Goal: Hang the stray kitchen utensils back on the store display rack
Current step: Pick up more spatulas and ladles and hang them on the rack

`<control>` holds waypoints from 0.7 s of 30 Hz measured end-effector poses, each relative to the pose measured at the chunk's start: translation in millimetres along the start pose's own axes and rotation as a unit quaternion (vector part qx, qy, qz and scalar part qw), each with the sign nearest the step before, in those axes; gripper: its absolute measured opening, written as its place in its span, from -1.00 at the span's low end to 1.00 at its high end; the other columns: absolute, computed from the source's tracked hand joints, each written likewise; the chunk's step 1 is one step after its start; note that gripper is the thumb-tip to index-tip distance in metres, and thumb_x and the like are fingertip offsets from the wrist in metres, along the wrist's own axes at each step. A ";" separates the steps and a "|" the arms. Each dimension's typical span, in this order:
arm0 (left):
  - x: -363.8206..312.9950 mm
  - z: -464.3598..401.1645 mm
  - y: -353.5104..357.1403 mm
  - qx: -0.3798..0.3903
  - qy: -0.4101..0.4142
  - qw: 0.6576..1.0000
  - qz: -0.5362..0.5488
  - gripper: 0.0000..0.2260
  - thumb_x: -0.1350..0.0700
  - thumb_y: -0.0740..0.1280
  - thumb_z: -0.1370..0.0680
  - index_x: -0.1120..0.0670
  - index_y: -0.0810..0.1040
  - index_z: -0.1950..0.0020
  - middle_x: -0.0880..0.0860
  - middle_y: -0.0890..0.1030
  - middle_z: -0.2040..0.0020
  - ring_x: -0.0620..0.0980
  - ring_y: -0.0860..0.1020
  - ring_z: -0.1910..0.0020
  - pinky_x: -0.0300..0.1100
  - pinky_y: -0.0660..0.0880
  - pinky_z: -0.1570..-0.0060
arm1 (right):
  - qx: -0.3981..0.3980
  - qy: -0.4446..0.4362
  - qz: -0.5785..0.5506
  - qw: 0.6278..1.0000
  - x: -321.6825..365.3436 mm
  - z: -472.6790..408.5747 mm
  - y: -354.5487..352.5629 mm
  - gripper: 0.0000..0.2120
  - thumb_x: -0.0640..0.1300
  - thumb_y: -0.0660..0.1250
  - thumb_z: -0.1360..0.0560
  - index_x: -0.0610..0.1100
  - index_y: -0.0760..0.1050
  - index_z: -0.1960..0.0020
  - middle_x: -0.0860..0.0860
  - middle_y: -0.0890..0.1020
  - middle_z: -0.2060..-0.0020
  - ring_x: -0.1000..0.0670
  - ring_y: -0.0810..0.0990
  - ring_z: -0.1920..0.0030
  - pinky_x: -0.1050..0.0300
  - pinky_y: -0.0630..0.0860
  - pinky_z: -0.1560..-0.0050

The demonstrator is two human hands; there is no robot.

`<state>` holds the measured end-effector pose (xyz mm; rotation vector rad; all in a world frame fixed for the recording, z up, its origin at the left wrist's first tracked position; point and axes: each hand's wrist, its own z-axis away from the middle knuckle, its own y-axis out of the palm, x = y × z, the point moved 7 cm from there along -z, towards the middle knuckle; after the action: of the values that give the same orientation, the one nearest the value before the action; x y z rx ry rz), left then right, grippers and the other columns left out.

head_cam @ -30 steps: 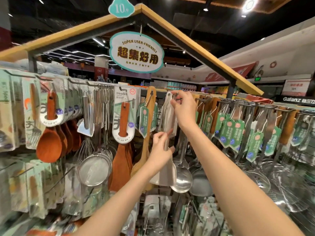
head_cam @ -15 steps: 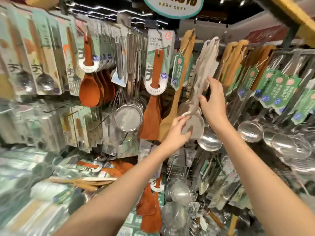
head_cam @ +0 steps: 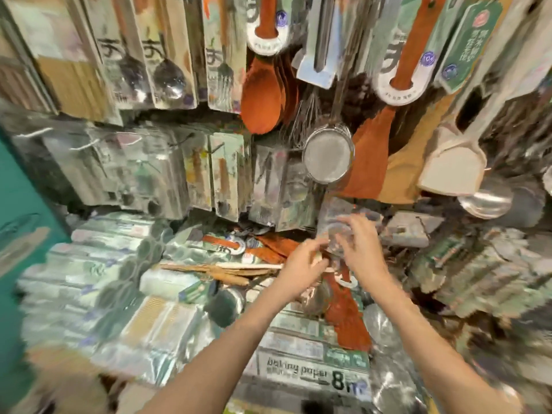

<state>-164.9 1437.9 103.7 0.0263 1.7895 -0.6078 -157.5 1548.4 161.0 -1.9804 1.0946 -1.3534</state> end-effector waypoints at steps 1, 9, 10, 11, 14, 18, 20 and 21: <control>19.2 8.1 -14.2 0.010 -0.012 1.000 -0.010 -0.65 0.32 0.28 -0.51 0.19 0.45 -0.30 0.16 0.50 -0.26 0.07 0.45 -0.27 -0.16 0.33 -0.30 | 0.008 0.012 -0.008 1.000 2.0 5.6 23.1 -0.71 -0.38 0.32 -0.46 -0.30 0.49 -0.18 -0.22 0.52 -0.14 -0.22 0.42 -0.23 0.01 0.26 -0.24; 191.3 70.8 -111.7 0.005 -0.133 0.990 -0.046 -0.63 0.27 0.29 -0.52 -0.02 0.46 -0.30 -0.01 0.50 -0.23 -0.13 0.48 -0.14 -0.52 0.37 -0.03 | 0.189 0.142 -0.015 0.972 -11.0 41.9 224.2 -0.66 -0.30 0.24 -0.51 -0.19 0.42 -0.29 -0.12 0.44 -0.25 -0.10 0.33 -0.33 0.12 0.24 -0.31; 209.2 76.3 -116.5 0.008 -0.142 0.988 -0.060 -0.63 0.26 0.29 -0.52 -0.01 0.46 -0.30 -0.02 0.49 -0.24 -0.11 0.46 -0.20 -0.40 0.37 -0.13 | 0.212 0.142 0.002 0.967 -15.9 45.1 243.7 -0.64 -0.30 0.22 -0.52 -0.20 0.41 -0.31 -0.12 0.43 -0.28 -0.10 0.32 -0.35 0.15 0.21 -0.33; 225.6 80.8 -119.8 0.014 -0.151 0.986 -0.076 -0.62 0.25 0.30 -0.51 0.00 0.45 -0.31 -0.01 0.48 -0.26 -0.09 0.43 -0.24 -0.31 0.35 -0.20 | 0.230 0.137 0.020 0.963 -20.4 48.3 259.9 -0.62 -0.31 0.22 -0.51 -0.20 0.39 -0.32 -0.13 0.42 -0.30 -0.10 0.31 -0.35 0.17 0.19 -0.34; 267.2 93.7 -123.5 0.022 -0.182 0.980 -0.077 -0.61 0.22 0.29 -0.51 -0.07 0.43 -0.30 -0.04 0.47 -0.26 -0.13 0.42 -0.22 -0.29 0.36 -0.15 | 0.266 0.096 0.079 0.956 -27.8 51.8 296.6 -0.55 -0.36 0.17 -0.50 -0.15 0.35 -0.37 -0.10 0.40 -0.31 -0.09 0.29 -0.34 0.16 0.20 -0.35; 293.0 100.9 -123.0 -0.008 -0.189 0.981 -0.029 -0.56 0.25 0.33 -0.50 -0.23 0.38 -0.20 -0.09 0.45 -0.21 -0.14 0.41 -0.22 -0.40 0.31 -0.12 | 0.224 0.075 0.173 0.956 -35.6 37.7 310.7 -0.64 -0.28 0.15 -0.53 -0.02 0.40 -0.27 -0.02 0.44 -0.20 -0.06 0.37 -0.24 0.09 0.34 -0.18; 293.4 95.6 -118.2 -0.009 -0.166 0.985 -0.040 -0.57 0.25 0.33 -0.49 -0.17 0.39 -0.25 -0.08 0.45 -0.21 -0.15 0.38 -0.21 -0.34 0.27 -0.16 | 0.212 0.060 0.205 0.954 -36.5 29.8 311.8 -0.75 -0.18 0.17 -0.54 -0.02 0.43 -0.19 -0.01 0.44 -0.14 -0.07 0.39 -0.18 0.05 0.38 -0.11; 290.8 90.5 -114.3 -0.006 -0.159 0.986 -0.048 -0.59 0.23 0.33 -0.50 -0.11 0.41 -0.28 -0.07 0.46 -0.22 -0.17 0.37 -0.20 -0.35 0.25 -0.16 | 0.215 0.055 0.212 0.952 -37.1 28.1 313.2 -0.80 -0.16 0.19 -0.54 -0.03 0.44 -0.15 -0.01 0.43 -0.13 -0.07 0.40 -0.16 0.04 0.39 -0.09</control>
<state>-212.1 1218.0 -131.3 -0.1583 1.4914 -0.6315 -243.7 1405.3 -107.9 -1.2862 1.0837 -1.3351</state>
